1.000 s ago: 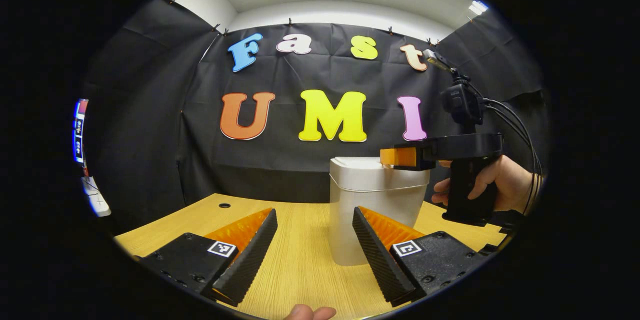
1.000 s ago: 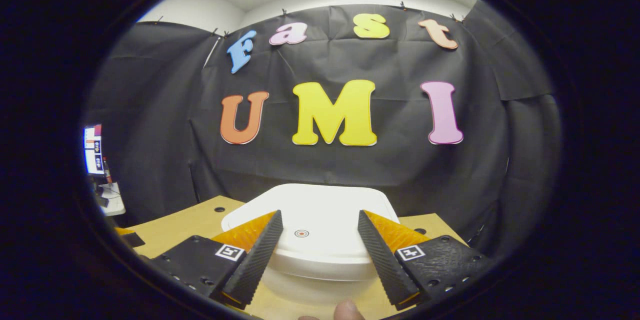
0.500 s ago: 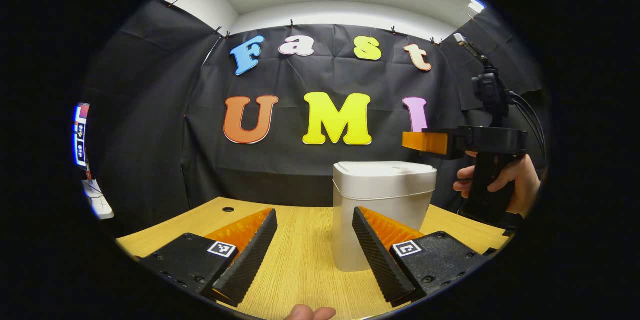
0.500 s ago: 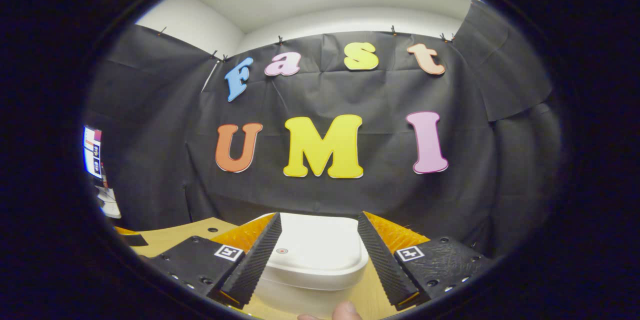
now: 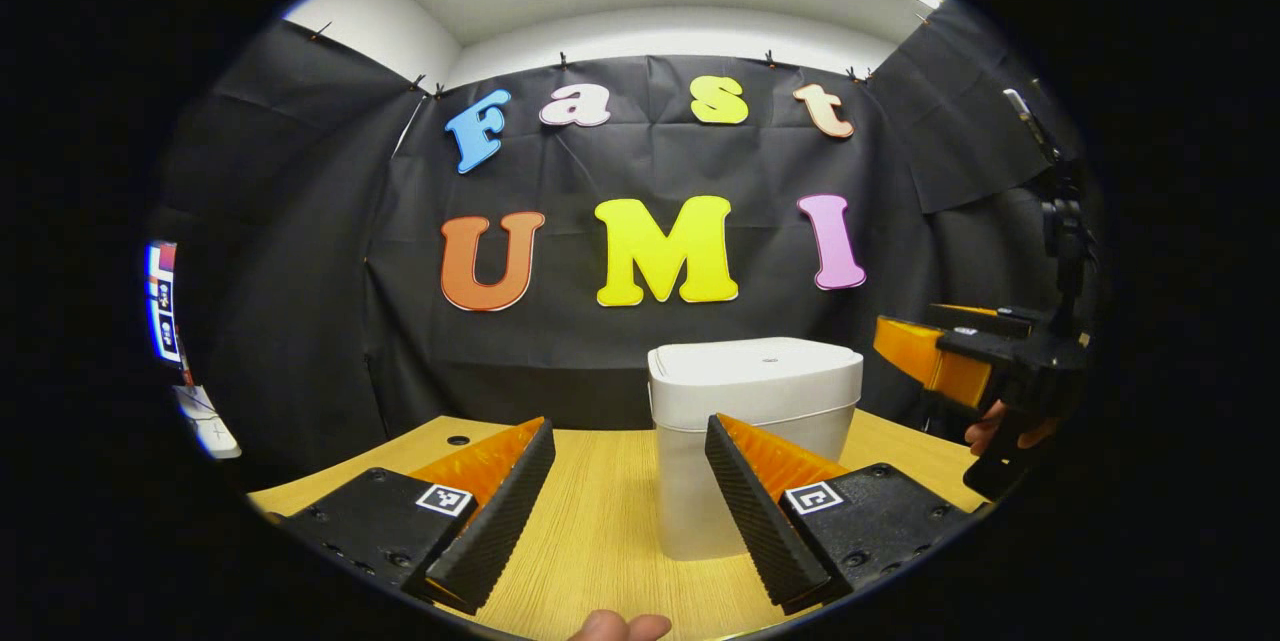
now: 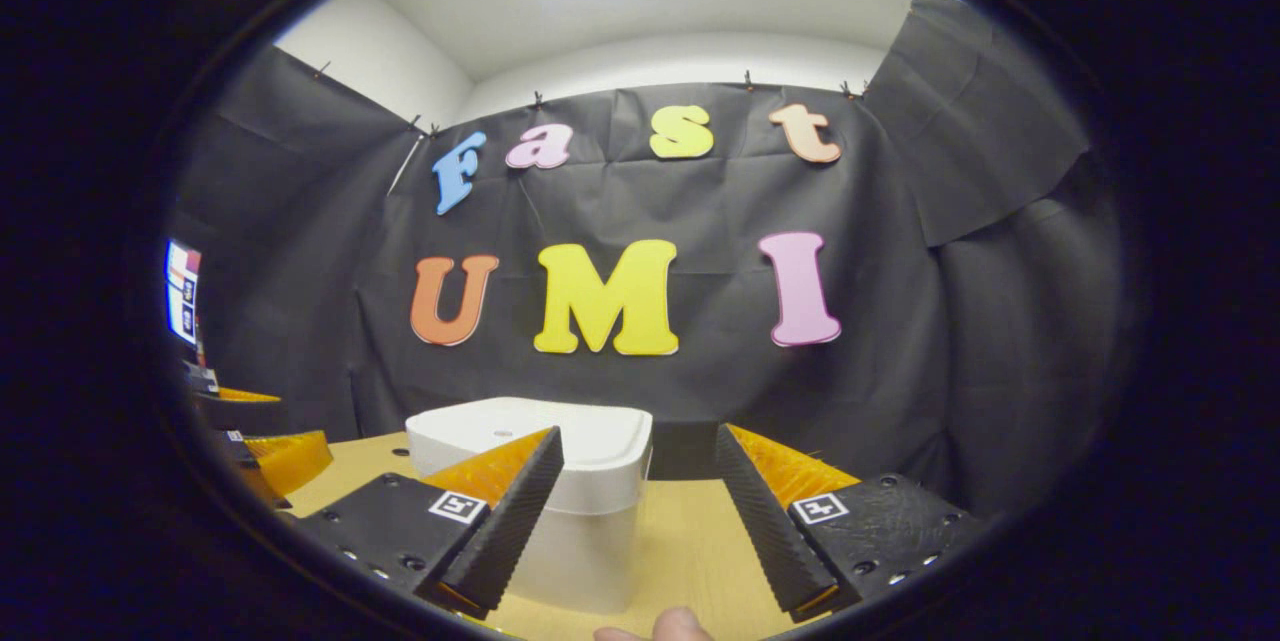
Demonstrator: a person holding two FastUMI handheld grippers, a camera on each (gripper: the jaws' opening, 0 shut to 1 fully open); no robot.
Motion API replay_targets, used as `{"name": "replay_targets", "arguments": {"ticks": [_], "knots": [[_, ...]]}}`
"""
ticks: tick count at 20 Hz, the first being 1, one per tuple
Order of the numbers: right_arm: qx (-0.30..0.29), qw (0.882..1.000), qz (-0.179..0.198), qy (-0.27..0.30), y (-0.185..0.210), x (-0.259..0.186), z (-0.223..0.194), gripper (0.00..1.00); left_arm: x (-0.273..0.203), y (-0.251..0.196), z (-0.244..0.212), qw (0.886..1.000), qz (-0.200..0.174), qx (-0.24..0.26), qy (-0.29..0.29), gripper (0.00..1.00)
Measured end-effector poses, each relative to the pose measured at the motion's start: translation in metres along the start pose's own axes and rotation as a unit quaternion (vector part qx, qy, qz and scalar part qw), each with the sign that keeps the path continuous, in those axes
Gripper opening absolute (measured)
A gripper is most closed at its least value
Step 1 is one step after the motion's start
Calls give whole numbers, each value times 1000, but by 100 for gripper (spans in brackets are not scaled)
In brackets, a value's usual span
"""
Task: Press the lid of the desktop garbage bin to open it, pick up the crumpled paper on the desktop and throw it into the bin, then pick up the pop can on the desktop and drop it into the bin, and finally close the garbage bin lid.
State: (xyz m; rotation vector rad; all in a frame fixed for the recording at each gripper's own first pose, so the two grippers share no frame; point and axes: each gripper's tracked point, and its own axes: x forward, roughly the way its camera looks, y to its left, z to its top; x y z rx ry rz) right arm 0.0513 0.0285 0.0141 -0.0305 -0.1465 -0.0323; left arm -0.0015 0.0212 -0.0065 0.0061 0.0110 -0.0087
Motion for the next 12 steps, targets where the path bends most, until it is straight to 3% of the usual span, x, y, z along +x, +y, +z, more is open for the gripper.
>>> {"name": "replay_targets", "arguments": {"ticks": [12], "knots": [[-9,999,-37,14,-43,-20,-37,95,9,-27,0,1000,-3,-18,-9,97]]}}
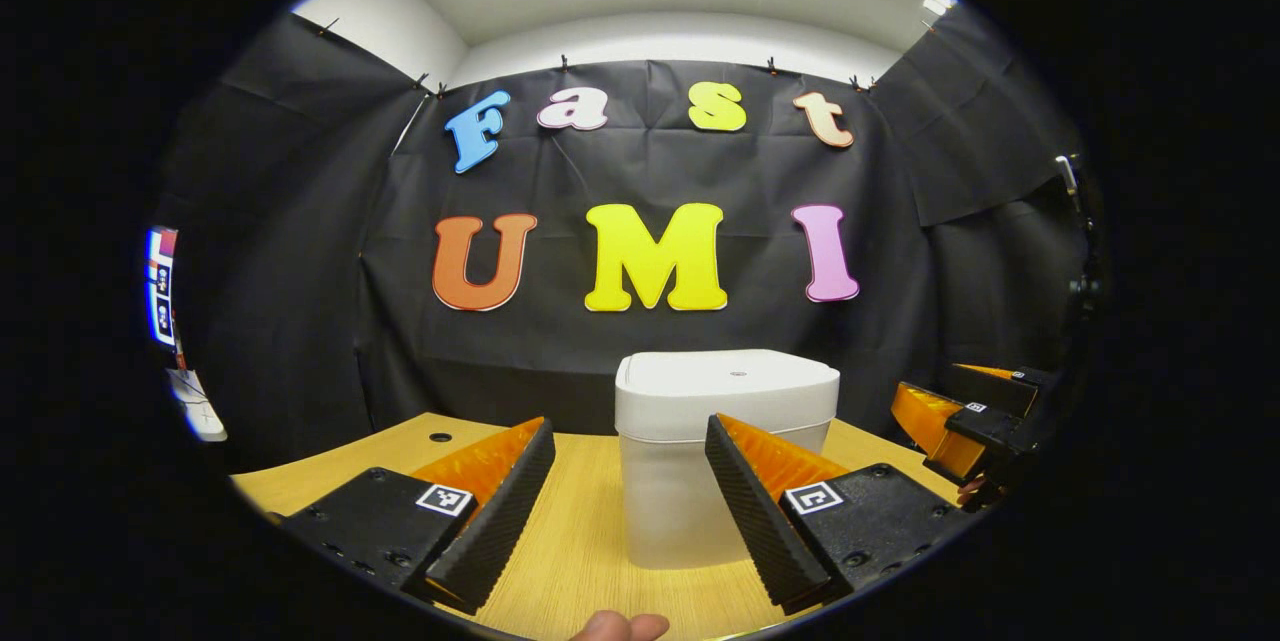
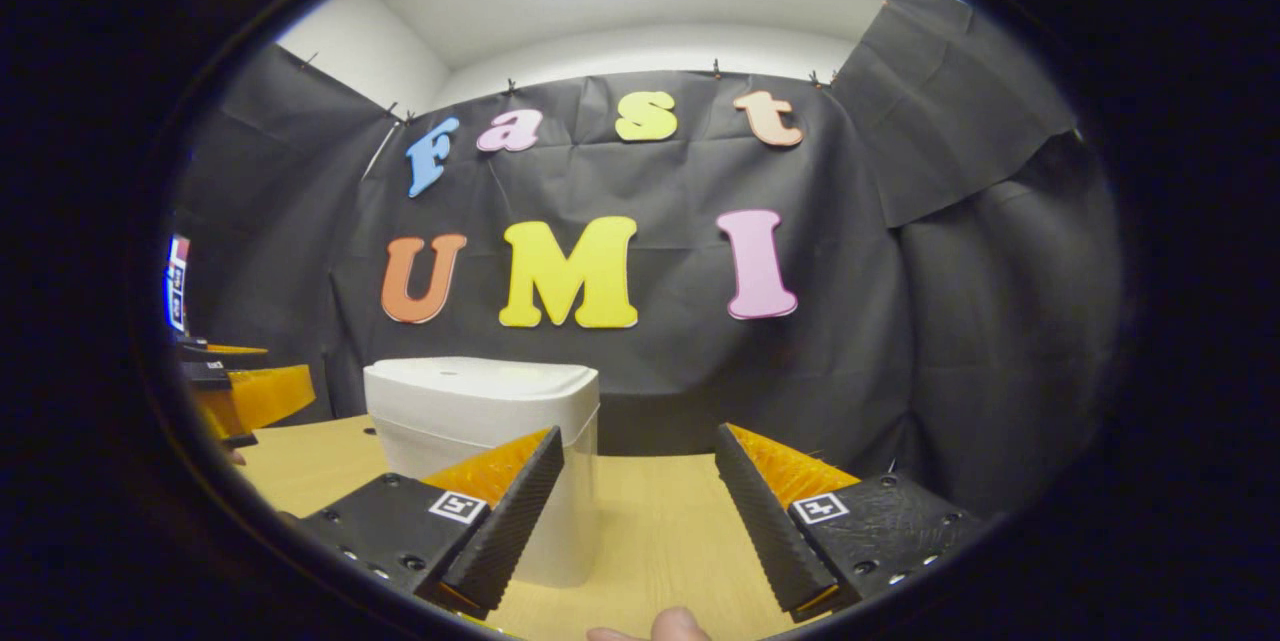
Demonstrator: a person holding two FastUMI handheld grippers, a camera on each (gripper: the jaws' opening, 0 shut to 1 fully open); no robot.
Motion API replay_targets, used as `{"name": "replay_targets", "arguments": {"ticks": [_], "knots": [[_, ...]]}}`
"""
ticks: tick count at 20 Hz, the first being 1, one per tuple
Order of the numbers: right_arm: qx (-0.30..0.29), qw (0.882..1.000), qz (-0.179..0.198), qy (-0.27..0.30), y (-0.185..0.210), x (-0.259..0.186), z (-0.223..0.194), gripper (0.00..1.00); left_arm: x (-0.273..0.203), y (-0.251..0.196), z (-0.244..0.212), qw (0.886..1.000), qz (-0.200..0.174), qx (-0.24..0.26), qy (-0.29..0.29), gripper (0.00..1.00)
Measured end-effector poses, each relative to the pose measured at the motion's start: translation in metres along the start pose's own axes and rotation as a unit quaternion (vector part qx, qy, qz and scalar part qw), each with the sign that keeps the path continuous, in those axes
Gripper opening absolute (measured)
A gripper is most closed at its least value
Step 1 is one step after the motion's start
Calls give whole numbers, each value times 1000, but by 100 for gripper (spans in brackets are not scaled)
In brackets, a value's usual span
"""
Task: Press the lid of the desktop garbage bin to open it, pick up the crumpled paper on the desktop and throw it into the bin, then pick up the pop can on the desktop and drop it into the bin, and finally close the garbage bin lid.
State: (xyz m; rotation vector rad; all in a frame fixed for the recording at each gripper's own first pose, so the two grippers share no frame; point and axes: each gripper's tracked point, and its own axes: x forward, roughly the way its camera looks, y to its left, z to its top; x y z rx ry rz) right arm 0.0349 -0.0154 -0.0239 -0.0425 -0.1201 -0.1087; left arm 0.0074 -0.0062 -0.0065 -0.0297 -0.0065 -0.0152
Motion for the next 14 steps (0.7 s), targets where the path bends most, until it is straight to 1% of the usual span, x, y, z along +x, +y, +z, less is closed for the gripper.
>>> {"name": "replay_targets", "arguments": {"ticks": [2,5,8,14], "knots": [[-9,1000,-1,-6,1,-1,-1,95,0,-5,-1,1000,-2,5,1,97],[-17,1000,9,-7,7,-1,-4,95,4,-9,-5,1000,-2,0,5,97],[-15,1000,11,-10,7,-3,-2,95,3,-10,-5,1000,-3,-5,5,97],[-10,1000,12,-6,13,-5,-4,95,1,-3,-5,1000,1,4,7,97]]}}
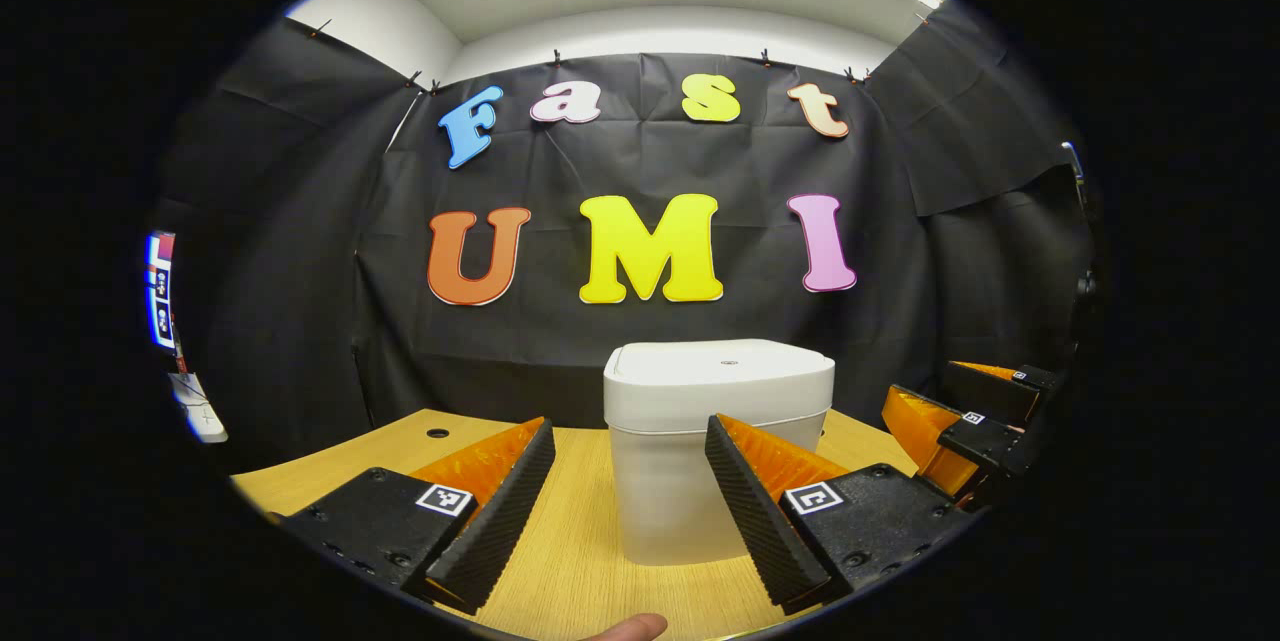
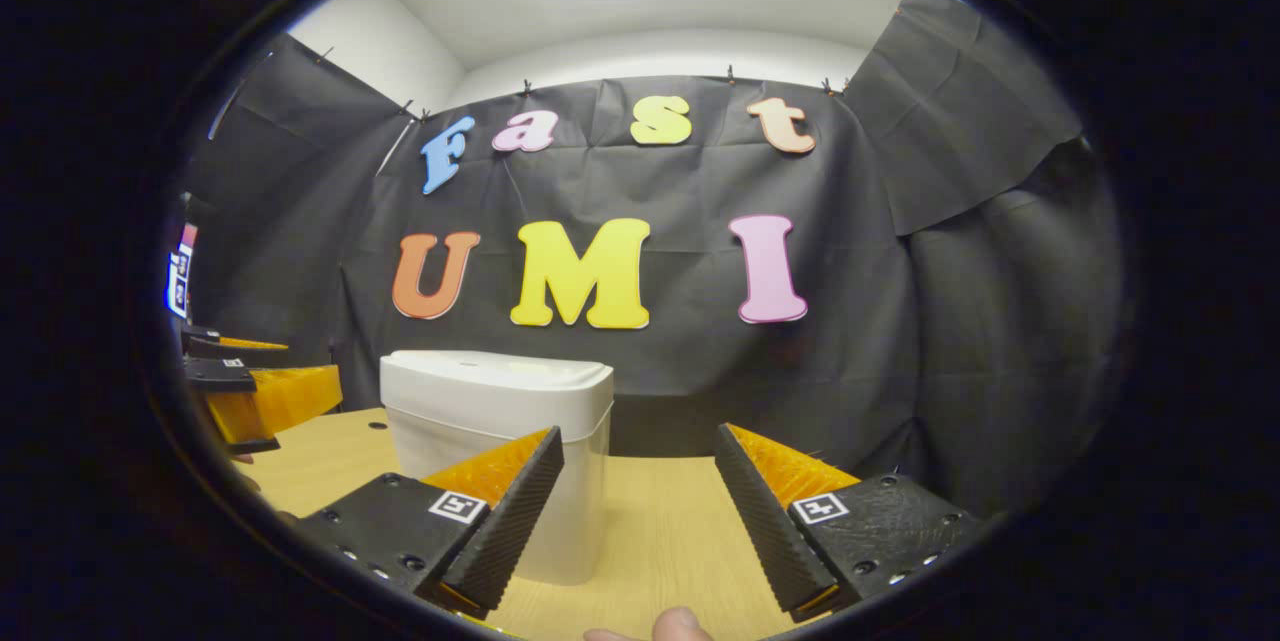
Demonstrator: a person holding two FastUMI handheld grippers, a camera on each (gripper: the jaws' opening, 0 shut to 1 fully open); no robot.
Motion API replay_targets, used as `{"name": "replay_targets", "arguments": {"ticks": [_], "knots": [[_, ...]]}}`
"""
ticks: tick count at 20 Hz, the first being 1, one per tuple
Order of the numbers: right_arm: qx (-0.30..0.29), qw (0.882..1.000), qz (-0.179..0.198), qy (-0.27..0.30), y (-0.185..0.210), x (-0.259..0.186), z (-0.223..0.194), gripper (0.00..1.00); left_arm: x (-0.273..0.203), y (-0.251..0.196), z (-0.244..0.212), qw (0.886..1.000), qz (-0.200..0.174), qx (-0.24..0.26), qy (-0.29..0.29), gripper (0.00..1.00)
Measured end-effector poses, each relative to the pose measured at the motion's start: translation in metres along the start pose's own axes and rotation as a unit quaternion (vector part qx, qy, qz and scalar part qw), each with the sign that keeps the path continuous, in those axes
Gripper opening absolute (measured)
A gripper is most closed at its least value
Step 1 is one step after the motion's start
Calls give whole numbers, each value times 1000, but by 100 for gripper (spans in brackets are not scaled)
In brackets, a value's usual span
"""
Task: Press the lid of the desktop garbage bin to open it, pick up the crumpled paper on the desktop and throw it into the bin, then pick up the pop can on the desktop and drop it into the bin, and finally close the garbage bin lid.
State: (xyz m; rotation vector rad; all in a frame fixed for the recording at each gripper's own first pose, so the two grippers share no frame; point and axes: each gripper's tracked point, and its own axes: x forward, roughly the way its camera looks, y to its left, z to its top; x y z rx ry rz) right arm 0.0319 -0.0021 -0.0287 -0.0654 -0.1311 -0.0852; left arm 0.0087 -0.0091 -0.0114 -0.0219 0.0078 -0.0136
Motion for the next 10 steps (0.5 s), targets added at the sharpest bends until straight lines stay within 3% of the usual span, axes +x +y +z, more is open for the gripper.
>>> {"name": "replay_targets", "arguments": {"ticks": [10], "knots": [[0,1000,-9,3,2,-9,-4,95,-1,-9,1,1000,-26,-4,-8,97]]}}
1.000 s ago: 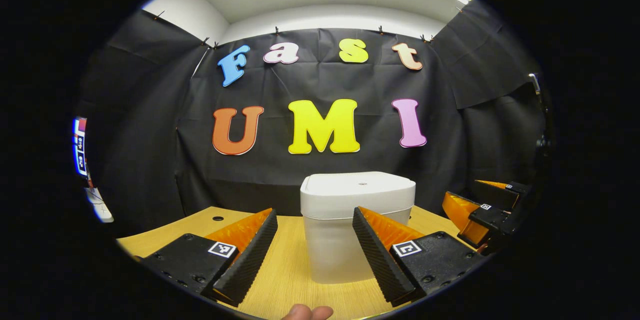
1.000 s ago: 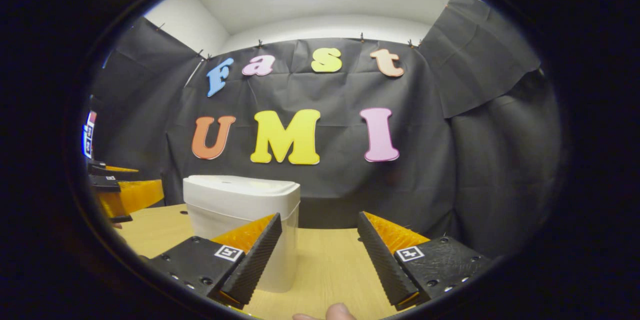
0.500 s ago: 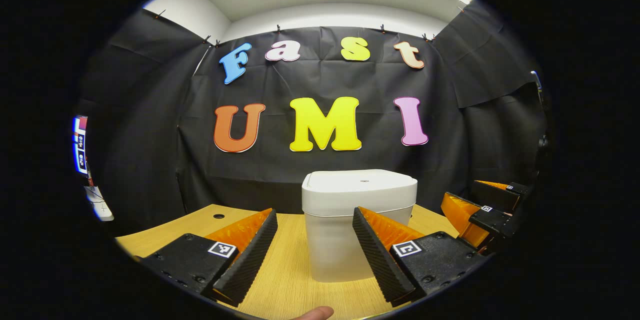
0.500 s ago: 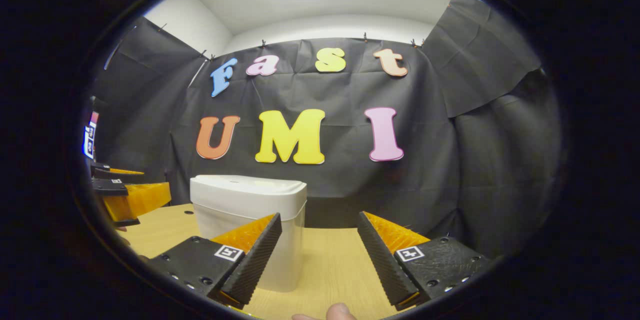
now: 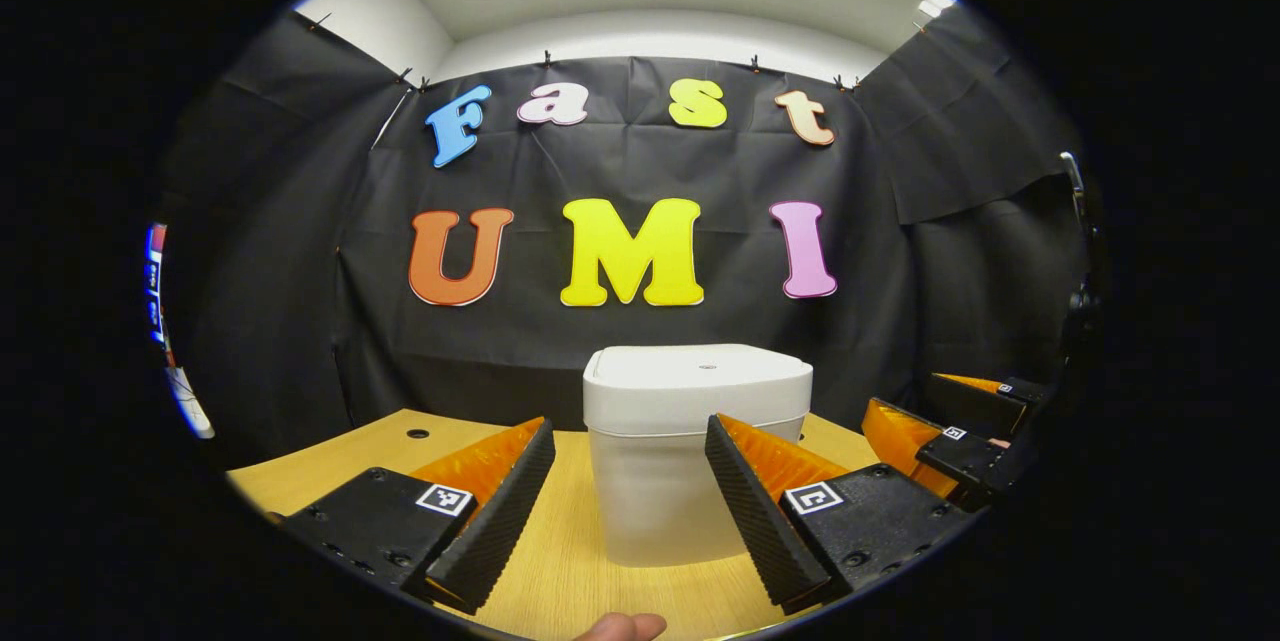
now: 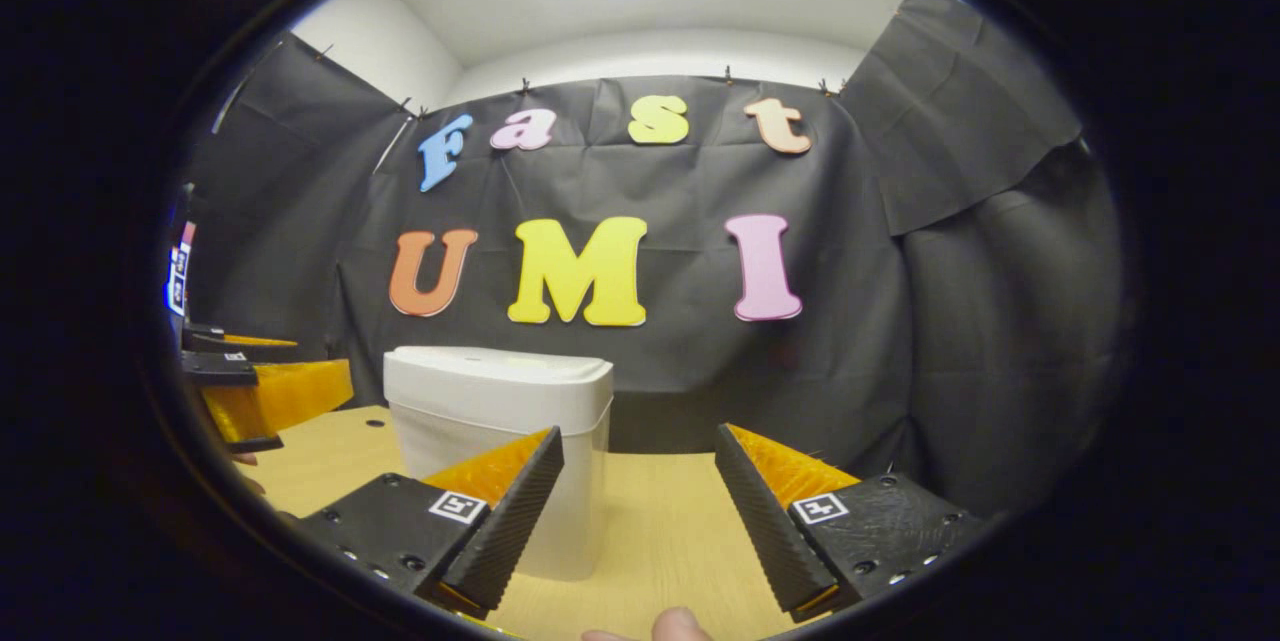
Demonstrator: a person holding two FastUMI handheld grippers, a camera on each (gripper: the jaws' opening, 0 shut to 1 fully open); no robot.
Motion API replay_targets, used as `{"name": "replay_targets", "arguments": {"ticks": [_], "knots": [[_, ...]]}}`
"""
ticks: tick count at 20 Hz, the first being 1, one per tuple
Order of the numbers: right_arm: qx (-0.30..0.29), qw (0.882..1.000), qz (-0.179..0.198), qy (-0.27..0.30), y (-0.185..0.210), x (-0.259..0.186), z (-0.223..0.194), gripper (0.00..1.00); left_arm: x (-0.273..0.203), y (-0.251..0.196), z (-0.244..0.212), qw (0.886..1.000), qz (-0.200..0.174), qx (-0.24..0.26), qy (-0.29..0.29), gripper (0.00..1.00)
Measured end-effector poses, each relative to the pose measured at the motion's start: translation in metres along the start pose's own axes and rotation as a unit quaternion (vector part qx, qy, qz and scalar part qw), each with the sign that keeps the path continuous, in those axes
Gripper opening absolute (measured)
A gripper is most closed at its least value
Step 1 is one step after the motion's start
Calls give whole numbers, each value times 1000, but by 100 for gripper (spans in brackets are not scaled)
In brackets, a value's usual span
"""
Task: Press the lid of the desktop garbage bin to open it, pick up the crumpled paper on the desktop and throw it into the bin, then pick up the pop can on the desktop and drop it into the bin, and finally close the garbage bin lid.
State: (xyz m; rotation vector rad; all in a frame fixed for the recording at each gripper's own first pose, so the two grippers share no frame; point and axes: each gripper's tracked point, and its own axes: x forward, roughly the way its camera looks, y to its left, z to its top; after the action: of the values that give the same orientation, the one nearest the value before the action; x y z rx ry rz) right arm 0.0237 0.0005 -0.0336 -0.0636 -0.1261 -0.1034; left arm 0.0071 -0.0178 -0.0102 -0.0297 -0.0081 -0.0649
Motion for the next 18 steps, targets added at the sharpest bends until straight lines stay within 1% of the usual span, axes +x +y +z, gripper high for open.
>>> {"name": "replay_targets", "arguments": {"ticks": [3,4,12,18], "knots": [[-1,1000,-6,0,-3,-2,3,96,-1,3,-1,1000,1,-1,1,97],[-1,1000,-6,-1,-4,-2,4,95,-2,2,0,1000,1,-3,0,97],[7,1000,-2,-4,-5,-3,7,95,0,-1,-1,1000,2,6,-1,97],[3,1000,-2,-7,-7,-2,9,95,4,-6,-2,1000,-1,-2,-5,97]]}}
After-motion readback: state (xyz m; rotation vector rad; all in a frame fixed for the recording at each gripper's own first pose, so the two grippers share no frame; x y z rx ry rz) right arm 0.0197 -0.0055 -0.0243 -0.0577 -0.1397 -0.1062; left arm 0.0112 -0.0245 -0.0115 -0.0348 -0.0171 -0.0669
